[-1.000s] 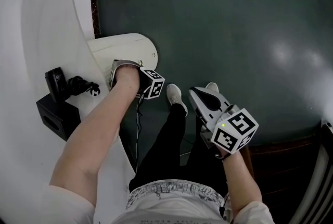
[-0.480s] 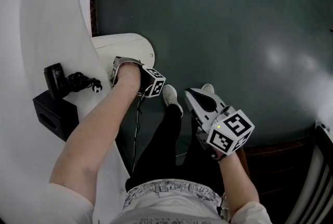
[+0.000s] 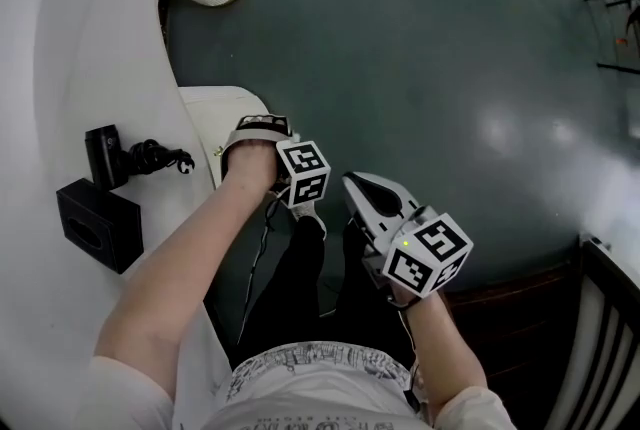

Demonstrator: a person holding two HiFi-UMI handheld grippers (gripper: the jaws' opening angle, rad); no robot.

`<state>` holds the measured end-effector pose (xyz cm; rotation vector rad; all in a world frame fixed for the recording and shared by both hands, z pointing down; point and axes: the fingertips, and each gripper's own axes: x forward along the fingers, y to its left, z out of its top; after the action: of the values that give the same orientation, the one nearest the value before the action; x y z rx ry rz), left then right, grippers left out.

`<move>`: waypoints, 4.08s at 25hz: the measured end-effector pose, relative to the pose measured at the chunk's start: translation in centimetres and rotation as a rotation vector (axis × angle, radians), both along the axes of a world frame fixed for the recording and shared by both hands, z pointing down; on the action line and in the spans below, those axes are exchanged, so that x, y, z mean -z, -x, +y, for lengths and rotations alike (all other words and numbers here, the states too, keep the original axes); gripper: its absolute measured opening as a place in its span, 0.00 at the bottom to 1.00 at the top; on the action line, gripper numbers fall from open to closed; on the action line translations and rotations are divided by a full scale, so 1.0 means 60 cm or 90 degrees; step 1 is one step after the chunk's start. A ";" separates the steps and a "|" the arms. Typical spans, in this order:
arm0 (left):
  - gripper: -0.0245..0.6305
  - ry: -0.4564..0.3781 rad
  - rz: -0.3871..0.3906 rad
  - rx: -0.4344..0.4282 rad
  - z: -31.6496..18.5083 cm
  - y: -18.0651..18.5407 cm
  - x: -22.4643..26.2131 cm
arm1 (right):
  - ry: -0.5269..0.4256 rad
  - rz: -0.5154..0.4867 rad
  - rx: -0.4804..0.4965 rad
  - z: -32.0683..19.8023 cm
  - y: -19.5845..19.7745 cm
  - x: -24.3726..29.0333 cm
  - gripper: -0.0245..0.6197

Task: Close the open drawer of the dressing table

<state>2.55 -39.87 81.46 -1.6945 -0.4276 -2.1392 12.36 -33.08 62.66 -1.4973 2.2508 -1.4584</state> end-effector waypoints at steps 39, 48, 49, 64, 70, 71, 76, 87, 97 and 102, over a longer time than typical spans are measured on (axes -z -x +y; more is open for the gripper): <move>0.31 -0.196 1.021 0.414 0.041 0.131 0.755 | -0.252 0.241 0.020 0.033 0.090 0.423 0.05; 0.26 -0.204 1.056 0.447 0.074 0.195 0.782 | -0.274 0.246 0.023 0.045 0.131 0.451 0.05; 0.26 -0.207 1.061 0.439 0.076 0.195 0.788 | -0.273 0.248 0.023 0.047 0.135 0.452 0.05; 0.18 -0.215 1.099 0.379 0.079 0.190 0.841 | -0.298 0.255 0.020 0.040 0.169 0.474 0.05; 0.14 -0.213 1.102 0.372 0.083 0.181 0.846 | -0.306 0.255 0.022 0.043 0.166 0.479 0.05; 0.14 -0.212 1.102 0.371 0.084 0.181 0.847 | -0.307 0.255 0.022 0.043 0.166 0.480 0.05; 0.12 -0.210 1.108 0.374 0.091 0.178 0.847 | -0.308 0.255 0.029 0.046 0.168 0.479 0.05; 0.08 -0.199 1.122 0.393 0.079 0.184 0.847 | -0.309 0.254 0.042 0.031 0.179 0.477 0.05; 0.07 -0.193 1.123 0.422 0.069 0.197 0.836 | -0.314 0.255 0.057 0.032 0.193 0.476 0.05; 0.07 -0.188 1.125 0.432 0.065 0.201 0.833 | -0.315 0.257 0.053 0.031 0.193 0.480 0.05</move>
<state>-9.53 -35.98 31.48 -2.8159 0.9733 -0.1706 0.75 -31.23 33.88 -1.6403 2.6515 -0.5599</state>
